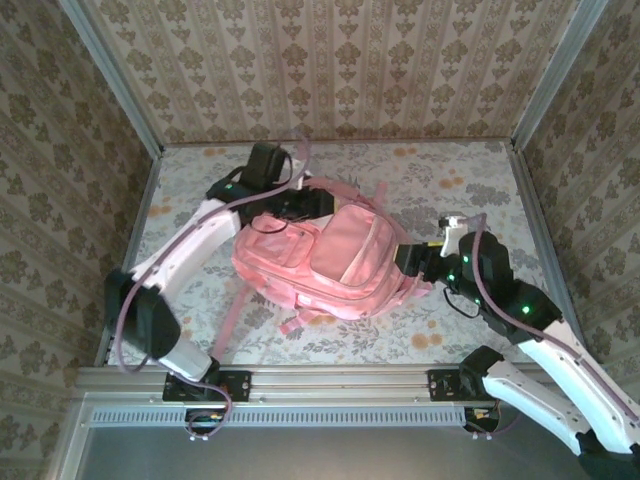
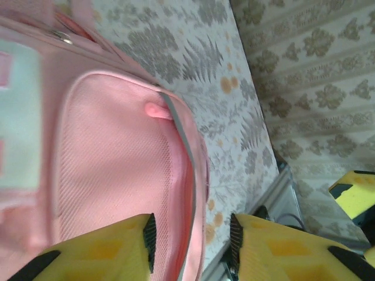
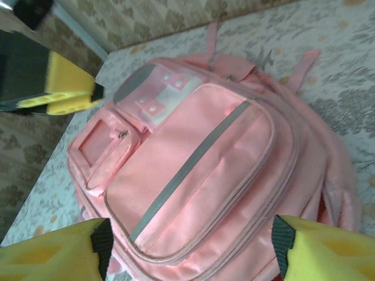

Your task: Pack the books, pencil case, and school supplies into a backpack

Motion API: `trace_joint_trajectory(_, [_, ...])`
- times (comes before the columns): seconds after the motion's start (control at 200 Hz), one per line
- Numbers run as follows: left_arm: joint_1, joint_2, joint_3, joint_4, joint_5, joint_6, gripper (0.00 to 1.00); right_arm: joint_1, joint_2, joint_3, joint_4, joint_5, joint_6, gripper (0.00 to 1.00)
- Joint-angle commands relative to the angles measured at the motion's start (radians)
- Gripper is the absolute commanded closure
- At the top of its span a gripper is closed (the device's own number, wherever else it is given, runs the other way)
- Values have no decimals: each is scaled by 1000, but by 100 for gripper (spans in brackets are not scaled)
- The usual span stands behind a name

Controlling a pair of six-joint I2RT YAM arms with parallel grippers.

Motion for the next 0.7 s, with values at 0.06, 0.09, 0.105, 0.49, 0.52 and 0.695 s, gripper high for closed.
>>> trace_joint_trajectory(0.06, [37,-243,-217,-53,-202,-112,53,156,106,49,-144,-25,-29,30])
trace_joint_trajectory(0.09, [41,-283,-261,-64,-226,-138,52,204,117,48,-144,9,-20,30])
trace_joint_trajectory(0.105, [43,-306,-279,-73,-240,-157,50,224,122,45,-142,23,-12,30])
trace_joint_trajectory(0.49, [68,-615,-663,-130,-333,-326,43,477,256,-120,-6,177,196,34])
trace_joint_trajectory(0.52, [68,-621,-681,-122,-322,-325,43,478,279,-124,18,177,194,34])
trace_joint_trajectory(0.695, [65,-646,-735,-111,-302,-327,43,442,465,-40,64,241,114,40])
